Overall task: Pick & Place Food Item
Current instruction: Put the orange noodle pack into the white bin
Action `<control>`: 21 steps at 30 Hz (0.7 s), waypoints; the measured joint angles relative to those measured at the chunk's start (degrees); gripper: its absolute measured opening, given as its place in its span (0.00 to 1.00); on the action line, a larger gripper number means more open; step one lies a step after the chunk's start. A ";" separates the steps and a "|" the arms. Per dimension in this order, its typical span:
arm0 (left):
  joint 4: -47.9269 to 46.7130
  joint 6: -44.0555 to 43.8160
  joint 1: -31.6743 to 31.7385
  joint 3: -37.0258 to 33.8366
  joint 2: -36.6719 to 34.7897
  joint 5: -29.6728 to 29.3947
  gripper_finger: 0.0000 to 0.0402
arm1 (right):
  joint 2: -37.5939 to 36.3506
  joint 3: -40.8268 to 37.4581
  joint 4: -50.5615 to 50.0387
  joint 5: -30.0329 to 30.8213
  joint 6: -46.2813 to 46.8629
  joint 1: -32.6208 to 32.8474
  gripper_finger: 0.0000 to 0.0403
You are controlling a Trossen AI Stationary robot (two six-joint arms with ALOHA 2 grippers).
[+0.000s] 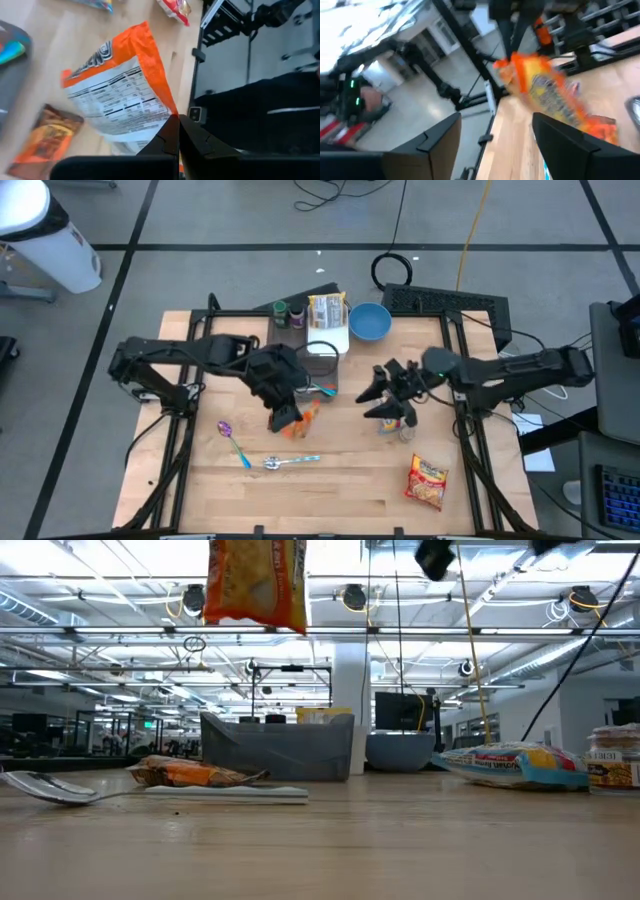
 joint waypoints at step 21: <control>-17.87 12.70 1.09 16.59 7.18 -1.24 0.00 | 19.03 16.86 0.37 -8.40 -13.98 -5.92 0.63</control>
